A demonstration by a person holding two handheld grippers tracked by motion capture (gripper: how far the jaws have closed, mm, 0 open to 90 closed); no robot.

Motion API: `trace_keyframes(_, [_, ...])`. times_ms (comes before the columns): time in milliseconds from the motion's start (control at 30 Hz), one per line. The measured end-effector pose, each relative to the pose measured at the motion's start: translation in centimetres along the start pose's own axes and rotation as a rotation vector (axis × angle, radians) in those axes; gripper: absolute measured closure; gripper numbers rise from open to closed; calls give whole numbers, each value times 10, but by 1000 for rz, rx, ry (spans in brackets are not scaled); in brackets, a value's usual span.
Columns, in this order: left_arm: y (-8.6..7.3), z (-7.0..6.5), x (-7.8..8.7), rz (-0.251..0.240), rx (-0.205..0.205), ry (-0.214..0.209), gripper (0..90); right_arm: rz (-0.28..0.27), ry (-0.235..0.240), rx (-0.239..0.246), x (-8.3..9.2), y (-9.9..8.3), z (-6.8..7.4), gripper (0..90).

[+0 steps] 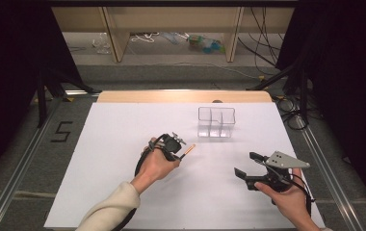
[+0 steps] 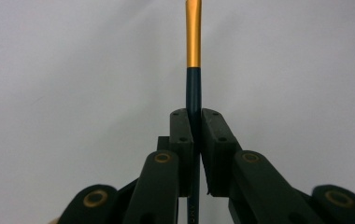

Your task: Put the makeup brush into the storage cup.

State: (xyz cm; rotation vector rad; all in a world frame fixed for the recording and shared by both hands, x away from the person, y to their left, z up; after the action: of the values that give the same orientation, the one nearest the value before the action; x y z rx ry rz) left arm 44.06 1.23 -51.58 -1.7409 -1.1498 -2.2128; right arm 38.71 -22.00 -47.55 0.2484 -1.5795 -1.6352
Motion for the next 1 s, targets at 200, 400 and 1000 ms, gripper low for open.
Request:
trace_keyframes(200, [6, 2, 6, -62, 7, 17, 837, 0, 0, 0, 0, 0, 0, 178])
trace_keyframes(400, [10, 3, 10, -103, 6, 25, 837, 1, -1, -1, 0, 0, 0, 178])
trace_keyframes(1000, [12, 3, 11, -150, 11, 24, 836, 20, -13, -5, 2, -1, -1, 179])
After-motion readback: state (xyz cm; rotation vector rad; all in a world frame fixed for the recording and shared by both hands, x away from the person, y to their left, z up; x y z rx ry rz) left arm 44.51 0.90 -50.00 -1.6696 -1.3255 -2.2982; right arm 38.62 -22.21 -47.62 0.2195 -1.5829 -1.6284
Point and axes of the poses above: each handheld gripper's, and its own axes: x roughly backward along the jaws, y roughly out of its top, z roughly to its left, the point moved 9 cm from there along -x, roughly forward along the jaws, and after that the axes turned 7 degrees about -x, right-handed, at the moved point
